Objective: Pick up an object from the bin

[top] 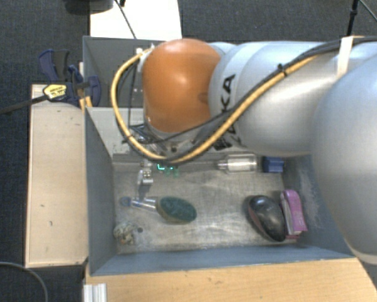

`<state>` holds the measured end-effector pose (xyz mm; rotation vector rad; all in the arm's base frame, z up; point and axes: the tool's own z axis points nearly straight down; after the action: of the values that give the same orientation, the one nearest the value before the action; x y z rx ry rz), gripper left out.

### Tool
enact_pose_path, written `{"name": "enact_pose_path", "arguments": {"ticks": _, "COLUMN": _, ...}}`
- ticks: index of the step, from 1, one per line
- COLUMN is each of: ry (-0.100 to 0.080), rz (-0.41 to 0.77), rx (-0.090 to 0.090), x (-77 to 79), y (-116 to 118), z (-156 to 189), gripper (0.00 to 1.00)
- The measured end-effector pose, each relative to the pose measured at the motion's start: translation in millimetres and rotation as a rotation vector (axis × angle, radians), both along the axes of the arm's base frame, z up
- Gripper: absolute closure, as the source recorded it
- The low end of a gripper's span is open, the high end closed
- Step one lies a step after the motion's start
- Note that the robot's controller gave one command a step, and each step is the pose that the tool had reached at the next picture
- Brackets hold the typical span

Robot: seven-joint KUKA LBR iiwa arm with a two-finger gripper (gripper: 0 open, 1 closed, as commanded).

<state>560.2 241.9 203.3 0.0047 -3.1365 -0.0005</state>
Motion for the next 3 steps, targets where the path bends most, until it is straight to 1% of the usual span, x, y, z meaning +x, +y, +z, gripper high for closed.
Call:
{"name": "enact_pose_path", "arguments": {"ticks": 1, "ry": -0.010, "rz": 0.078, "rx": 0.002, "x": -41.6, "y": -86.6, "z": -133.3, "gripper": 0.00}}
{"name": "enact_pose_path", "arguments": {"ticks": 2, "ry": -0.006, "rz": -0.134, "rx": 0.000, "x": -53.8, "y": -108.1, "z": -102.4, "gripper": 0.00}}
{"name": "enact_pose_path", "arguments": {"ticks": 3, "ry": -0.008, "rz": -0.284, "rx": 0.001, "x": -50.1, "y": -107.6, "z": -103.1, "gripper": 0.00}}
